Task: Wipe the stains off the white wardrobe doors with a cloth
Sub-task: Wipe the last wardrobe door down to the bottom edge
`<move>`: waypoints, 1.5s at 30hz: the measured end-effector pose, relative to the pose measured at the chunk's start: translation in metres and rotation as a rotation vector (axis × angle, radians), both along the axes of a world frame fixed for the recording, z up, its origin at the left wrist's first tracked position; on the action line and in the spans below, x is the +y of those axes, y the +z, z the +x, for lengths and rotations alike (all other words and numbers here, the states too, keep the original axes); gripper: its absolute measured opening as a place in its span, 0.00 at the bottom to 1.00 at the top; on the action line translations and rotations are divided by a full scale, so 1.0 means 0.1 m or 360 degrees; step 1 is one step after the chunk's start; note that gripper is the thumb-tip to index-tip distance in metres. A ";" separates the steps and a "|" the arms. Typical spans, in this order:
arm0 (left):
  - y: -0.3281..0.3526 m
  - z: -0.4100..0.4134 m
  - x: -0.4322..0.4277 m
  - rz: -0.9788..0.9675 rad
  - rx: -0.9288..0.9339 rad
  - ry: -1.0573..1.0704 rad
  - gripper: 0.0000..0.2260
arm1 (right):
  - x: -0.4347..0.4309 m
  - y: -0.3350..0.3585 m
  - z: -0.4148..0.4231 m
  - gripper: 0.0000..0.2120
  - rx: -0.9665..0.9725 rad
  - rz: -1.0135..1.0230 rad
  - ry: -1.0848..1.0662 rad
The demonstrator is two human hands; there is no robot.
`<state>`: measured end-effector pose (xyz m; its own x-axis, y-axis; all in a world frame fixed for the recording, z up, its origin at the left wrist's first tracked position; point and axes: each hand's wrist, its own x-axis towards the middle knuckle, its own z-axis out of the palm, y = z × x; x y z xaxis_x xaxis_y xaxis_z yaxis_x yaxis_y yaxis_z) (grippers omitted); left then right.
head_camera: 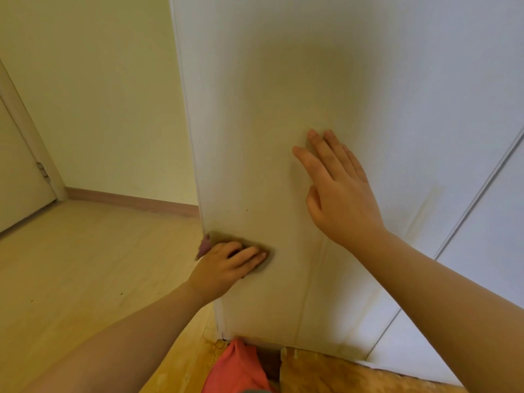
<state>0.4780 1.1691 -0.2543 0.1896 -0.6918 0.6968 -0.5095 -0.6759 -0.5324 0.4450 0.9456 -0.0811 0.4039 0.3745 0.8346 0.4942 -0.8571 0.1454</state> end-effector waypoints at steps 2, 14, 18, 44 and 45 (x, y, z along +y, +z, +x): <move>0.17 -0.02 -0.05 -0.0061 -0.0010 -0.0006 0.16 | -0.08 0.00 -0.02 0.24 -0.0030 0.0110 0.0084; 0.58 -0.03 -0.81 -0.0240 -0.0118 -0.0076 0.14 | -0.71 0.09 -0.20 0.18 0.0016 0.0325 -0.0278; 1.57 0.09 -1.19 -0.0940 -0.0202 -0.0133 0.16 | -0.85 0.06 -0.21 0.18 0.0052 0.0370 -0.0365; 1.32 0.03 -1.19 -0.0023 -0.0285 -0.0184 0.15 | -1.02 0.02 -0.22 0.15 -0.0017 0.0532 -0.0301; 1.62 0.06 -1.23 -0.0252 -0.0322 -0.0174 0.14 | -1.02 0.05 -0.22 0.15 -0.0016 0.0546 -0.0302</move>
<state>0.4842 1.0464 -0.0926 -0.0343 -0.5802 0.8138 -0.4780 -0.7056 -0.5232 0.4235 0.8438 -0.0756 0.4303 -0.0079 0.9027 0.3221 -0.9328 -0.1617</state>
